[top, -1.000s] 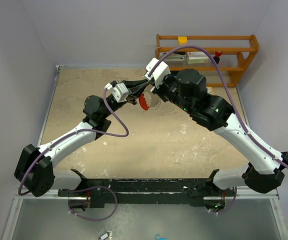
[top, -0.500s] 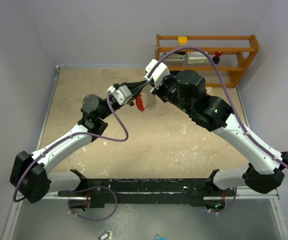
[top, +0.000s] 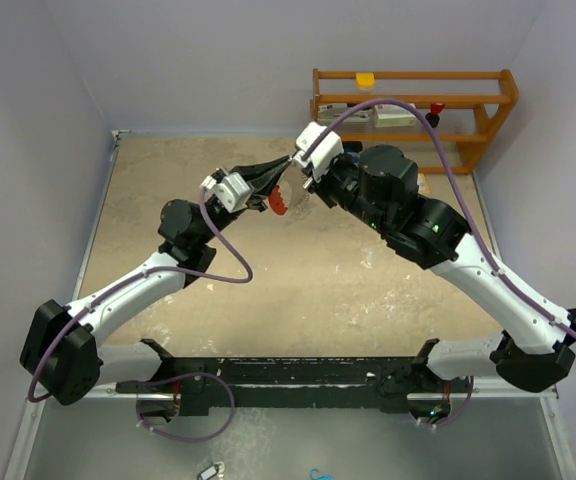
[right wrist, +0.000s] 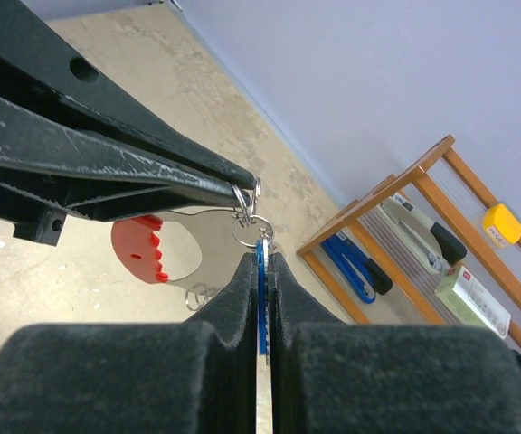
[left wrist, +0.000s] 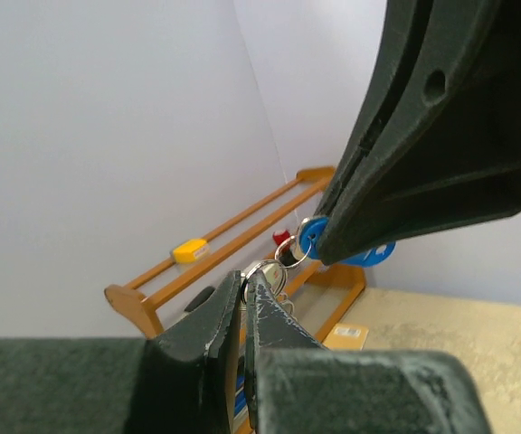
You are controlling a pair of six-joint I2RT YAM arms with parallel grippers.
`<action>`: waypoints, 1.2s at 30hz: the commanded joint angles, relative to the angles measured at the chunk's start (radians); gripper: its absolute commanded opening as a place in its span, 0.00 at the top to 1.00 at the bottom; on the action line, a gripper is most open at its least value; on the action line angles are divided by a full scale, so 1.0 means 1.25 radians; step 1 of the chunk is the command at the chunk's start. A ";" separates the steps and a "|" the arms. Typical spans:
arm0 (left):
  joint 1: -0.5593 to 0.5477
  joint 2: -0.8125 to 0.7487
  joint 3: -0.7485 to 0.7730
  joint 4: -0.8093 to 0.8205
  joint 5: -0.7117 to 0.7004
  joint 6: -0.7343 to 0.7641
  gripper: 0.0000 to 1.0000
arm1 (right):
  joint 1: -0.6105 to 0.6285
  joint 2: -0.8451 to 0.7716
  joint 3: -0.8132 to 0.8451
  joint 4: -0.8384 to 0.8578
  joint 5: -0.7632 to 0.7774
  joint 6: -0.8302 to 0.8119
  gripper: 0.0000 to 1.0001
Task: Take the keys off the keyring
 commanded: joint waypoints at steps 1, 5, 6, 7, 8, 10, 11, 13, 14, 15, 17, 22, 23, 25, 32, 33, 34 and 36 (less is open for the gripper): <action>0.012 0.015 -0.039 0.226 -0.062 -0.120 1.00 | -0.002 -0.053 -0.029 0.108 0.009 0.008 1.00; 0.011 0.043 -0.053 0.371 -0.071 -0.205 1.00 | -0.002 -0.059 -0.065 0.144 0.004 0.015 1.00; 0.011 0.050 -0.052 0.392 -0.075 -0.221 1.00 | -0.002 -0.060 -0.072 0.154 -0.002 0.017 1.00; 0.011 0.058 -0.051 0.417 -0.077 -0.241 1.00 | -0.002 -0.062 -0.080 0.162 -0.007 0.019 1.00; 0.012 0.066 -0.051 0.444 -0.080 -0.258 1.00 | -0.002 -0.065 -0.087 0.173 -0.010 0.022 1.00; 0.011 0.080 -0.055 0.497 -0.091 -0.286 1.00 | -0.002 -0.068 -0.101 0.188 -0.018 0.025 1.00; 0.012 0.087 -0.057 0.521 -0.097 -0.299 1.00 | -0.001 -0.071 -0.107 0.197 -0.022 0.027 1.00; 0.011 0.099 -0.059 0.563 -0.112 -0.321 1.00 | -0.002 -0.072 -0.117 0.206 -0.029 0.031 1.00; 0.011 0.104 -0.059 0.579 -0.121 -0.331 1.00 | -0.002 -0.073 -0.121 0.210 -0.031 0.032 1.00; 0.011 0.110 -0.059 0.595 -0.128 -0.339 1.00 | -0.002 -0.074 -0.124 0.214 -0.034 0.033 1.00; 0.011 0.119 -0.058 0.619 -0.144 -0.353 1.00 | -0.002 -0.075 -0.130 0.220 -0.041 0.034 1.00; 0.011 0.130 -0.058 0.648 -0.172 -0.368 1.00 | -0.002 -0.073 -0.137 0.226 -0.057 0.036 1.00; 0.012 0.130 -0.058 0.648 -0.175 -0.370 1.00 | -0.002 -0.072 -0.139 0.227 -0.060 0.037 1.00; 0.012 0.132 -0.058 0.649 -0.181 -0.377 1.00 | -0.002 -0.069 -0.140 0.230 -0.063 0.039 1.00; 0.011 0.129 -0.062 0.650 -0.208 -0.375 1.00 | -0.002 -0.053 -0.146 0.243 -0.093 0.045 1.00; 0.011 0.128 -0.060 0.650 -0.208 -0.375 1.00 | -0.002 -0.050 -0.145 0.245 -0.098 0.046 1.00; 0.011 0.128 -0.059 0.650 -0.210 -0.374 1.00 | -0.002 -0.045 -0.144 0.246 -0.103 0.048 1.00; 0.012 0.126 -0.056 0.650 -0.208 -0.376 1.00 | -0.002 -0.038 -0.143 0.251 -0.112 0.052 1.00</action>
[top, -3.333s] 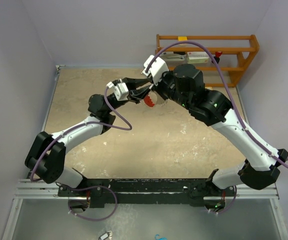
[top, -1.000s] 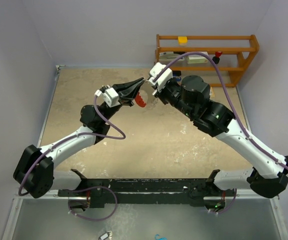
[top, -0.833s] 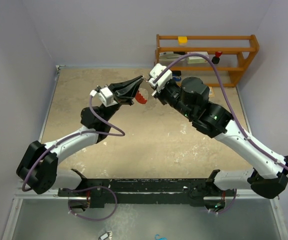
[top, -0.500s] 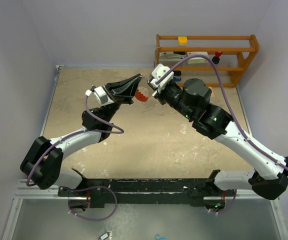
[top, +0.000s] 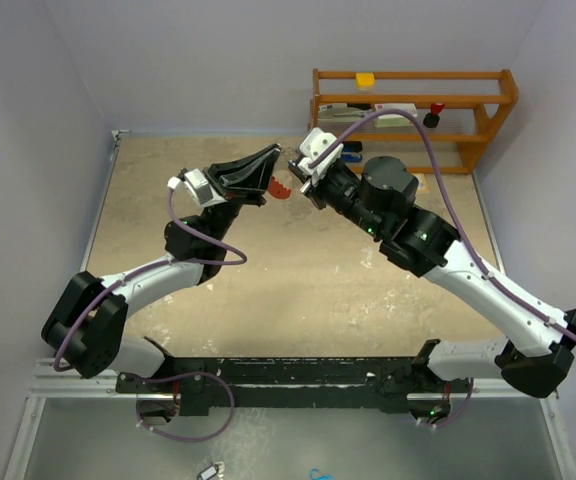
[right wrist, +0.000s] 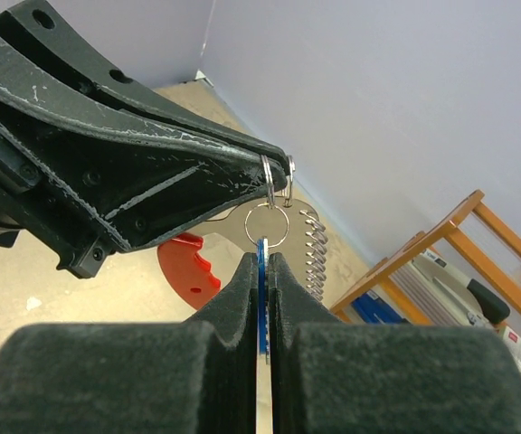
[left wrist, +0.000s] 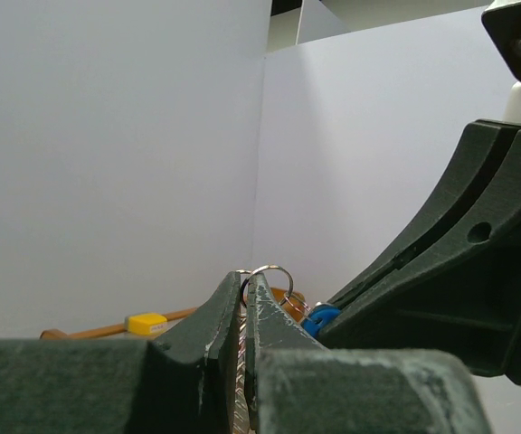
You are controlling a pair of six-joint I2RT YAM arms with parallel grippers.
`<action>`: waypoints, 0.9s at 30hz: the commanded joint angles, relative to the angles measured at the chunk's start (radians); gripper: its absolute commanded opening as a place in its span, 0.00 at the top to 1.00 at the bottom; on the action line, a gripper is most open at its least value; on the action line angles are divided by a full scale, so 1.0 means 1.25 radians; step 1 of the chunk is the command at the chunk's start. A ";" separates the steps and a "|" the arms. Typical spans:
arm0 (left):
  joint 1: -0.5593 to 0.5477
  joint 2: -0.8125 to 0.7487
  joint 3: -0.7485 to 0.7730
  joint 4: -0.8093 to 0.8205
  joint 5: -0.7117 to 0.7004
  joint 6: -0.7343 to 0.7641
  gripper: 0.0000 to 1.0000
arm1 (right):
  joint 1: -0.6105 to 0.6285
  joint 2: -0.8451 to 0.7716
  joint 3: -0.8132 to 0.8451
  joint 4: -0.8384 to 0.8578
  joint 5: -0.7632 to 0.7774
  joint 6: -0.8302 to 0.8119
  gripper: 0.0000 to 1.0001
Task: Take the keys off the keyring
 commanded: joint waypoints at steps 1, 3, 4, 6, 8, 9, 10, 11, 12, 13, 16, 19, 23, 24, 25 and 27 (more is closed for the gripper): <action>0.008 -0.012 0.004 0.163 -0.055 -0.012 1.00 | -0.002 0.009 0.001 0.030 -0.032 0.021 1.00; 0.008 -0.015 0.004 0.163 -0.054 -0.013 1.00 | -0.002 0.016 0.001 0.039 -0.040 0.024 1.00; 0.008 -0.018 0.003 0.163 -0.056 -0.013 1.00 | -0.002 0.020 0.000 0.043 -0.045 0.026 1.00; 0.008 -0.021 0.003 0.164 -0.058 -0.011 1.00 | -0.002 0.028 -0.001 0.051 -0.057 0.031 1.00; 0.008 -0.023 0.003 0.163 -0.063 -0.010 1.00 | -0.002 0.036 -0.001 0.061 -0.069 0.034 1.00; 0.008 -0.024 0.001 0.164 -0.067 -0.010 1.00 | -0.002 0.041 0.001 0.063 -0.075 0.037 1.00; 0.008 -0.025 -0.001 0.164 -0.072 -0.008 1.00 | -0.002 0.044 0.003 0.063 -0.080 0.038 1.00; 0.008 -0.024 -0.002 0.164 -0.076 -0.003 1.00 | -0.002 0.046 0.005 0.063 -0.084 0.039 1.00; 0.008 -0.024 -0.003 0.164 -0.081 0.002 1.00 | -0.002 0.046 0.006 0.063 -0.088 0.039 1.00; 0.008 -0.025 -0.006 0.164 -0.086 0.006 1.00 | -0.002 0.046 0.007 0.063 -0.090 0.040 1.00; 0.008 -0.023 -0.011 0.164 -0.107 0.026 1.00 | -0.002 0.041 0.005 0.064 -0.101 0.040 1.00; 0.008 -0.020 -0.013 0.164 -0.127 0.046 1.00 | -0.002 0.038 0.004 0.066 -0.107 0.044 1.00; 0.008 -0.019 -0.013 0.164 -0.137 0.058 1.00 | -0.002 0.042 0.005 0.066 -0.115 0.046 1.00; 0.008 -0.020 -0.014 0.164 -0.141 0.061 1.00 | -0.001 0.043 0.007 0.066 -0.118 0.047 1.00; 0.008 -0.019 -0.014 0.164 -0.145 0.066 1.00 | -0.002 0.044 0.007 0.066 -0.122 0.049 1.00; 0.008 -0.020 -0.015 0.164 -0.157 0.075 1.00 | -0.002 0.045 0.012 0.067 -0.131 0.050 1.00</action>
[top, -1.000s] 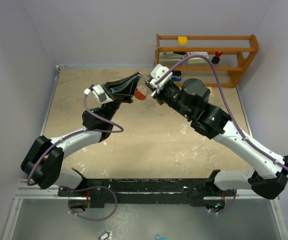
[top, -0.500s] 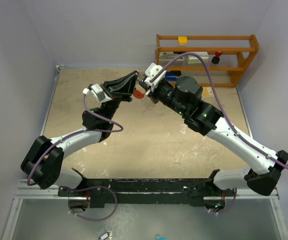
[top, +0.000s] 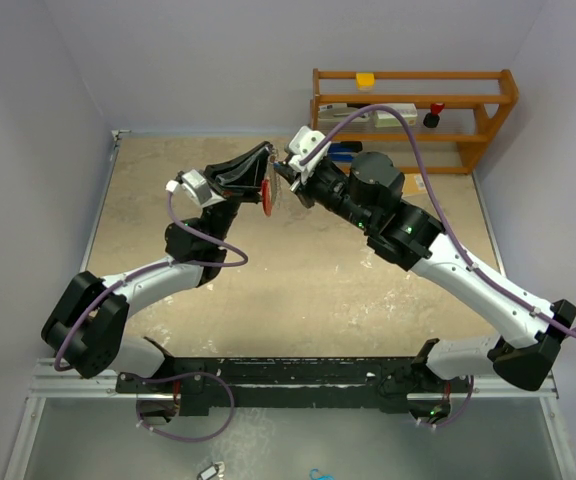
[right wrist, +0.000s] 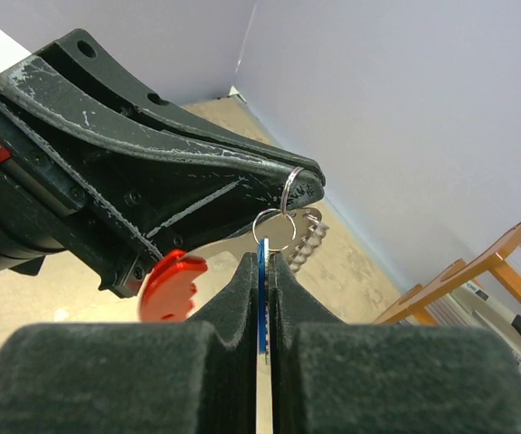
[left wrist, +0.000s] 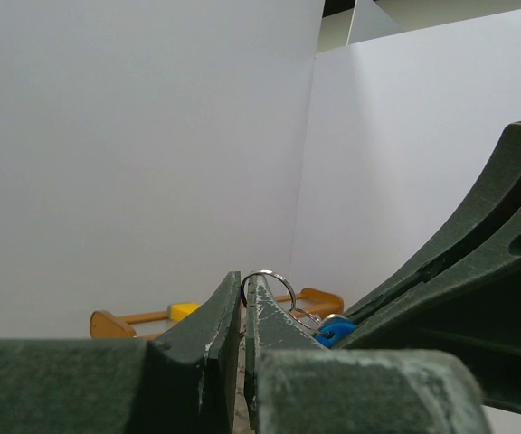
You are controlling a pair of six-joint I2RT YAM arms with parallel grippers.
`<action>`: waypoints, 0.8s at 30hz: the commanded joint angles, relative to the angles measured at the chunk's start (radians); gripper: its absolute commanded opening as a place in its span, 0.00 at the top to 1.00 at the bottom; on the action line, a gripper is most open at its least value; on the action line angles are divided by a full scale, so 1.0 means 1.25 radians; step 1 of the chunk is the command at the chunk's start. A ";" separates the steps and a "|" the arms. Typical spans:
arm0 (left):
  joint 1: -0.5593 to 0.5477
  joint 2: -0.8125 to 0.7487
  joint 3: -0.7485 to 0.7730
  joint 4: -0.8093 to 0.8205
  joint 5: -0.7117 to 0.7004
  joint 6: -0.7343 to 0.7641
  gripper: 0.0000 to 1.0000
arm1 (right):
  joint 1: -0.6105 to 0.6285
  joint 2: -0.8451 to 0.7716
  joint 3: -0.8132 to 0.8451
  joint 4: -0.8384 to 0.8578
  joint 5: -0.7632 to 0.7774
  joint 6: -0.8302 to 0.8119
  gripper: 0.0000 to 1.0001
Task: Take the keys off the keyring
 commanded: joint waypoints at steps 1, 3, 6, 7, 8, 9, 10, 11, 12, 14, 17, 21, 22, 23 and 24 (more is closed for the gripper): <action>0.007 -0.019 0.008 0.160 -0.073 0.039 1.00 | 0.003 -0.004 0.012 0.013 -0.052 0.022 1.00; 0.006 -0.017 0.007 0.160 -0.082 0.047 1.00 | 0.003 -0.003 0.017 0.009 -0.054 0.023 1.00; 0.007 -0.015 0.007 0.159 -0.096 0.065 1.00 | 0.003 -0.002 0.024 0.002 -0.054 0.021 1.00; 0.006 -0.014 0.006 0.156 -0.102 0.072 1.00 | 0.004 -0.003 0.025 0.000 -0.054 0.020 1.00; 0.006 -0.015 0.004 0.150 -0.106 0.078 1.00 | 0.003 -0.006 0.025 0.000 -0.052 0.018 1.00; 0.006 -0.018 0.004 0.139 -0.102 0.087 1.00 | 0.003 -0.007 0.025 0.000 -0.049 0.017 1.00; 0.006 -0.021 0.006 0.122 -0.089 0.095 1.00 | 0.003 -0.008 0.026 0.000 -0.045 0.015 1.00; 0.006 -0.028 0.007 0.100 -0.073 0.101 1.00 | 0.003 -0.010 0.025 0.000 -0.042 0.013 1.00; 0.006 -0.034 0.008 0.079 -0.048 0.112 1.00 | 0.003 -0.011 0.025 -0.001 -0.038 0.011 1.00; 0.006 -0.054 0.005 0.027 -0.006 0.144 0.87 | 0.003 -0.010 0.028 -0.005 -0.035 0.006 1.00; 0.006 -0.087 -0.009 -0.034 0.042 0.192 0.80 | 0.003 -0.009 0.026 -0.005 -0.033 0.002 1.00; 0.006 -0.117 -0.031 -0.050 0.099 0.227 0.81 | 0.003 -0.006 0.026 0.001 -0.039 0.002 1.00; 0.006 -0.121 -0.032 -0.052 0.106 0.229 0.81 | 0.003 -0.005 0.028 0.002 -0.041 0.002 1.00; 0.007 -0.122 -0.031 -0.057 0.117 0.232 0.81 | 0.003 -0.004 0.029 0.001 -0.042 0.003 1.00; 0.006 -0.122 -0.029 -0.061 0.129 0.237 0.81 | 0.003 -0.005 0.028 0.001 -0.044 0.004 1.00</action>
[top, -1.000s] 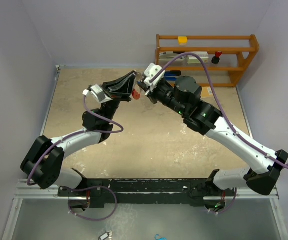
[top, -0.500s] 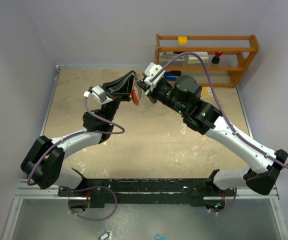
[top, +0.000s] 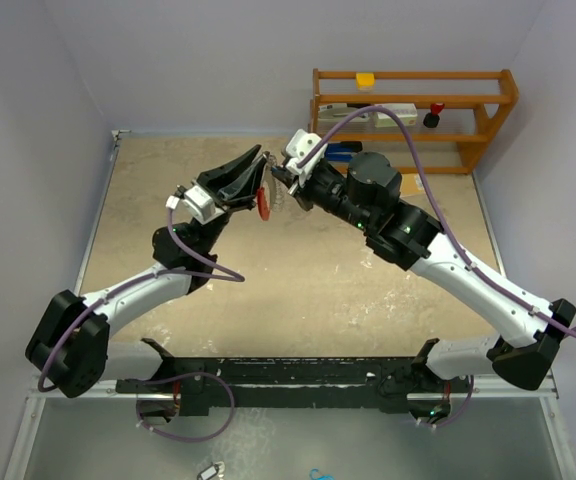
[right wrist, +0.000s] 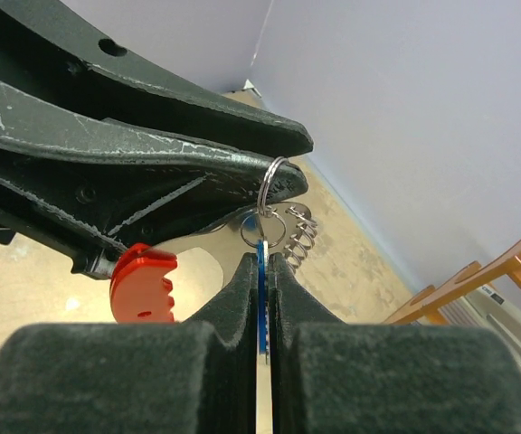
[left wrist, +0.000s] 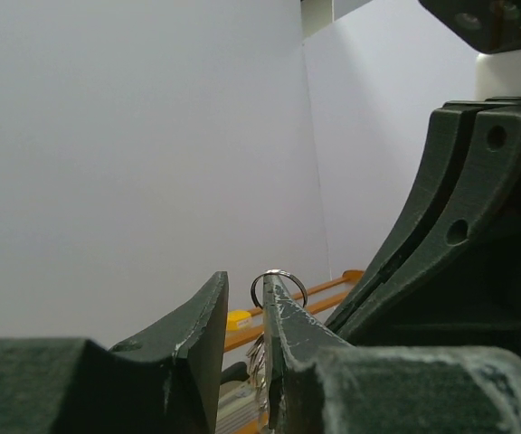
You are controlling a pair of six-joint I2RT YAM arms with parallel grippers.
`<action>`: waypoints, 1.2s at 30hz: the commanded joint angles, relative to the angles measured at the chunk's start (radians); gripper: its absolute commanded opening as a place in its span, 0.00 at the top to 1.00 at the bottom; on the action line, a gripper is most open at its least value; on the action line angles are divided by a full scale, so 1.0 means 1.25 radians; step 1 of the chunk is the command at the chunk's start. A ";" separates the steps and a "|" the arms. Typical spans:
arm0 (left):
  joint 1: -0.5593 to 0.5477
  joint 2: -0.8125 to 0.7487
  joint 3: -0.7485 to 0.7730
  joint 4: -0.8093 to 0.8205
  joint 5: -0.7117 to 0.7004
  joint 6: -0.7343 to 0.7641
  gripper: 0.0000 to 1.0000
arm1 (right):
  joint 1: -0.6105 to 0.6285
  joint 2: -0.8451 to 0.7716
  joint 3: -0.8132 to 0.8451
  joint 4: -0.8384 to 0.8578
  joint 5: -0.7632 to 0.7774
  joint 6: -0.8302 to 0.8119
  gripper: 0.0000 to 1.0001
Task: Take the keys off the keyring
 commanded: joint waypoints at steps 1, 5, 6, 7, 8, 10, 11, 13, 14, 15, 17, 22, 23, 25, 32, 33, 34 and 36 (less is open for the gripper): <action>0.005 -0.028 0.001 0.003 0.067 0.054 0.80 | 0.006 -0.010 0.028 0.013 -0.020 0.003 1.00; 0.005 -0.029 -0.005 0.005 0.052 0.043 0.82 | 0.006 -0.011 0.023 0.015 -0.020 0.007 1.00; 0.005 -0.027 -0.008 0.018 0.041 0.034 0.84 | 0.006 -0.011 0.022 0.015 -0.020 0.007 1.00; 0.005 -0.023 -0.013 0.037 0.032 0.023 0.86 | 0.006 -0.011 0.022 0.015 -0.019 0.007 1.00; 0.005 -0.020 -0.015 0.056 0.026 0.008 0.88 | 0.006 -0.010 0.022 0.016 -0.019 0.007 1.00; 0.005 -0.014 -0.017 0.077 0.015 -0.011 0.92 | 0.006 -0.009 0.023 0.018 -0.020 0.007 1.00; 0.005 -0.012 -0.016 0.082 0.007 -0.018 0.94 | 0.006 -0.008 0.023 0.018 -0.021 0.007 1.00; 0.006 -0.006 -0.014 0.095 -0.020 -0.025 0.98 | 0.006 -0.009 0.022 0.019 -0.023 0.009 1.00; 0.005 -0.003 -0.014 0.102 -0.032 -0.028 1.00 | 0.006 -0.009 0.020 0.020 -0.025 0.009 1.00; 0.005 0.001 -0.013 0.110 -0.040 -0.032 1.00 | 0.006 -0.010 0.019 0.022 -0.027 0.010 1.00; 0.006 0.010 -0.010 0.129 -0.040 -0.039 1.00 | 0.006 -0.012 0.017 0.026 -0.031 0.011 1.00; 0.005 0.028 0.004 0.164 -0.023 -0.075 1.00 | 0.006 -0.014 0.014 0.027 -0.035 0.011 1.00; 0.006 0.031 0.006 0.173 -0.023 -0.084 1.00 | 0.006 -0.015 0.012 0.028 -0.036 0.011 1.00; 0.005 0.039 0.004 0.195 -0.022 -0.111 1.00 | 0.006 -0.018 0.006 0.031 -0.041 0.012 1.00; 0.005 0.061 0.020 0.228 -0.024 -0.192 1.00 | 0.006 -0.023 -0.003 0.039 -0.044 0.013 1.00; 0.006 0.060 0.023 0.228 -0.027 -0.193 1.00 | 0.006 -0.024 -0.004 0.041 -0.045 0.014 1.00; 0.005 0.058 0.026 0.229 -0.030 -0.193 1.00 | 0.007 -0.025 -0.008 0.043 -0.047 0.014 1.00; 0.005 0.056 0.034 0.229 -0.034 -0.193 1.00 | 0.006 -0.026 -0.013 0.048 -0.047 0.015 1.00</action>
